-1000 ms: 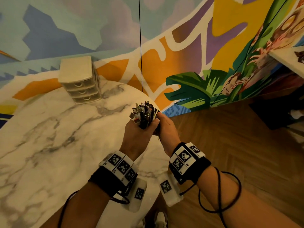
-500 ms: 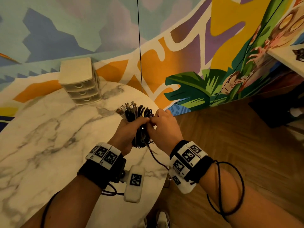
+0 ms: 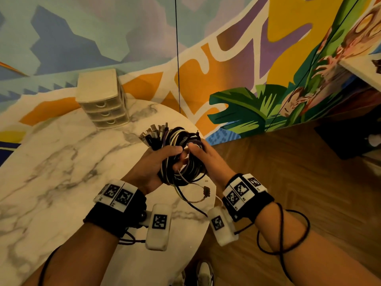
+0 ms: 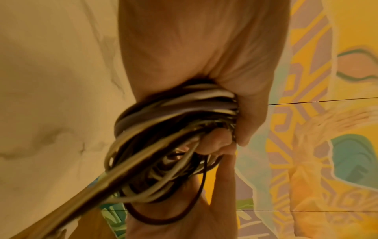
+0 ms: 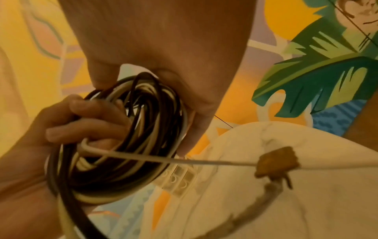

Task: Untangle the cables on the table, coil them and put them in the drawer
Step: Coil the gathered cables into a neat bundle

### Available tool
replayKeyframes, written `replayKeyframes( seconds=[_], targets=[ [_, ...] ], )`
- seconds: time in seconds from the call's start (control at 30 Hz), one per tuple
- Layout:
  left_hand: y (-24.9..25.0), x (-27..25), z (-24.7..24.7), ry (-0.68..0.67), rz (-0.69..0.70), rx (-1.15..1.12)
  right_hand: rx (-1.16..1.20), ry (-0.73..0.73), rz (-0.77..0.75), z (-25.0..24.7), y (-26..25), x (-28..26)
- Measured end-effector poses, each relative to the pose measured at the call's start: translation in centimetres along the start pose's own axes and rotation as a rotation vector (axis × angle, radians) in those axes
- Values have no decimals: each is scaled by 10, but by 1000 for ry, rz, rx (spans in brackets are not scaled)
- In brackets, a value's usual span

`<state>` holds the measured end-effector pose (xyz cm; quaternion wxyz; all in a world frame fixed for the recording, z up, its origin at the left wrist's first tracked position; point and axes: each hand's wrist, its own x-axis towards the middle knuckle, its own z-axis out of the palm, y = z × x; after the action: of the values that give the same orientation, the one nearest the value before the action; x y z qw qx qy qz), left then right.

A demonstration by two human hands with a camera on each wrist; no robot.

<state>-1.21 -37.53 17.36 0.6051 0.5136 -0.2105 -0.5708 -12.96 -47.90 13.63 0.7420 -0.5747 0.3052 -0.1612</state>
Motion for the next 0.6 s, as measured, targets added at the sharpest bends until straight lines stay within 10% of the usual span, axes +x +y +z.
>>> replayKeyframes(
  seconds=[0.33,0.6],
  targets=[
    [-4,6,-10,313,143,180,-345,102,-204,-3,8,-2],
    [-10,0,-6,259,156,181,-261,193,-267,3,6,0]
  ],
)
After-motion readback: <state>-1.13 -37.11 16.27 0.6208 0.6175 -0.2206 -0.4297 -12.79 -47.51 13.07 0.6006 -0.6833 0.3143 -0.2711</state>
